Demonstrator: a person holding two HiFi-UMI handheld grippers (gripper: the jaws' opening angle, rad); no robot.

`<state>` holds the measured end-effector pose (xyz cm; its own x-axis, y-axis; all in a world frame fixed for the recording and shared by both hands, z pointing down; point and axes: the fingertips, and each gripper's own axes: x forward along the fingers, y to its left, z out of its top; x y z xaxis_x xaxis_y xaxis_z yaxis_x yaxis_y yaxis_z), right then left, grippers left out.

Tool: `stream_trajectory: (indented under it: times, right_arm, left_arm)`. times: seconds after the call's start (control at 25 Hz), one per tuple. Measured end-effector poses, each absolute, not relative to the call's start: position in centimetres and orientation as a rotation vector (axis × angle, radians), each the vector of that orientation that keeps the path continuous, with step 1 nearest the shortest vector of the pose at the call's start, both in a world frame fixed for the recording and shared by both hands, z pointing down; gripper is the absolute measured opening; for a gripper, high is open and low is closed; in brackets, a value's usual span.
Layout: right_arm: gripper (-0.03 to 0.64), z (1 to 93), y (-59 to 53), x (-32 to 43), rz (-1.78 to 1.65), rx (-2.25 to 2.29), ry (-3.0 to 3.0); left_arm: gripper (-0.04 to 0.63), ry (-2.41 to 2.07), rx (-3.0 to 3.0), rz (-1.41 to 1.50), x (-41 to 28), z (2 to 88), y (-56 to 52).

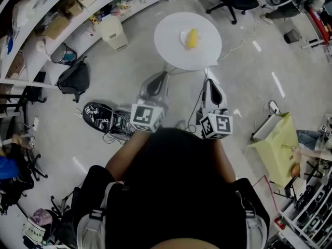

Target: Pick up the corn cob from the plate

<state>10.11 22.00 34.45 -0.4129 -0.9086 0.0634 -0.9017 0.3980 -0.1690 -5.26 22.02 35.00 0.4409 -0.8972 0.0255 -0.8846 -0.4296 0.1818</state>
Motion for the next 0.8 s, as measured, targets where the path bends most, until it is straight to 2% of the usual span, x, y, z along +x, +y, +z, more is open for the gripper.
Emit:
stream_trajectory:
  times: [0.8]
  right_arm:
    - [0.006,35.4,20.0,6.6,-0.288,-1.820,2.504]
  left_arm:
    - [-0.003,-1.438,2.579,-0.137,-8.0,35.3,18.6]
